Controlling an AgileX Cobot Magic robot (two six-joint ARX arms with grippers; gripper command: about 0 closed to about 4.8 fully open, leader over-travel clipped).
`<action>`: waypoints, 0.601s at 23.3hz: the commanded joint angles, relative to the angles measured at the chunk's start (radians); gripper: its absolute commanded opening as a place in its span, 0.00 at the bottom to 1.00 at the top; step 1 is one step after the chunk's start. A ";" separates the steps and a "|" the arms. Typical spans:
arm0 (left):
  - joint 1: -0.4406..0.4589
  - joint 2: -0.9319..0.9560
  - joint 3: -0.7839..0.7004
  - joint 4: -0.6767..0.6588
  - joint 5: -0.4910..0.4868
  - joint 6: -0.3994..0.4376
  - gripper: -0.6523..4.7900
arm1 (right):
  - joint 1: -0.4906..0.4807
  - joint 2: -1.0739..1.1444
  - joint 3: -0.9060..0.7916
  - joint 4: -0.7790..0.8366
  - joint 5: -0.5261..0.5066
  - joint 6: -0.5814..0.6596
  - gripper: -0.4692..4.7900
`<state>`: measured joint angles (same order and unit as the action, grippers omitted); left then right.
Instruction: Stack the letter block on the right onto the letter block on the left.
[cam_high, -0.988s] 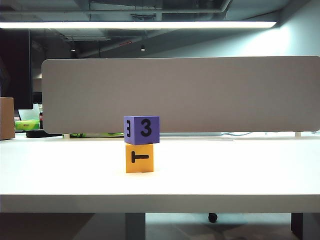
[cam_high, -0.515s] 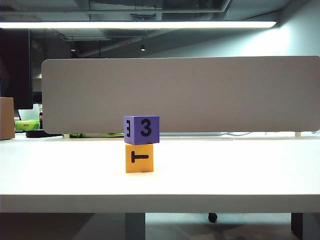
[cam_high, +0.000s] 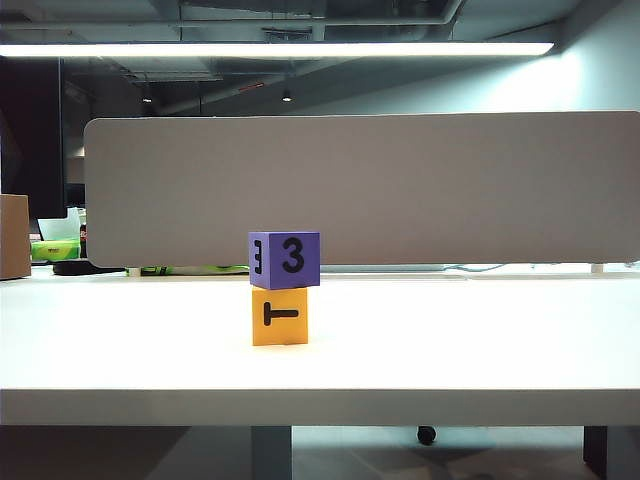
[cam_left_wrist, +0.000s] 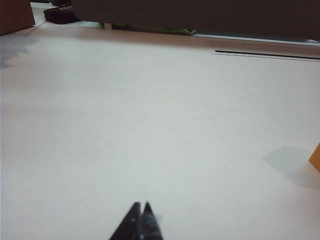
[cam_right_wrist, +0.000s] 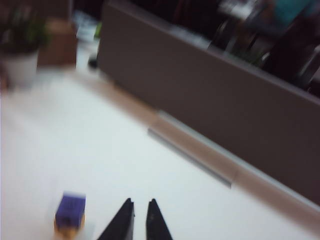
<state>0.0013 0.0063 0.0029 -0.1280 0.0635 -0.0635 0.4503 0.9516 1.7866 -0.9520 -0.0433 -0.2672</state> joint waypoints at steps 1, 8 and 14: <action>-0.001 0.000 0.005 0.009 0.005 0.004 0.11 | -0.198 -0.174 -0.183 0.187 -0.153 0.007 0.19; -0.001 0.000 0.005 0.009 0.004 0.003 0.11 | -0.383 -0.676 -0.748 0.484 -0.031 0.005 0.19; -0.001 0.000 0.005 0.009 0.004 0.004 0.11 | -0.430 -0.955 -1.312 0.783 -0.037 0.037 0.19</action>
<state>0.0013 0.0067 0.0025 -0.1280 0.0643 -0.0635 0.0231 0.0204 0.5488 -0.2520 -0.0822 -0.2466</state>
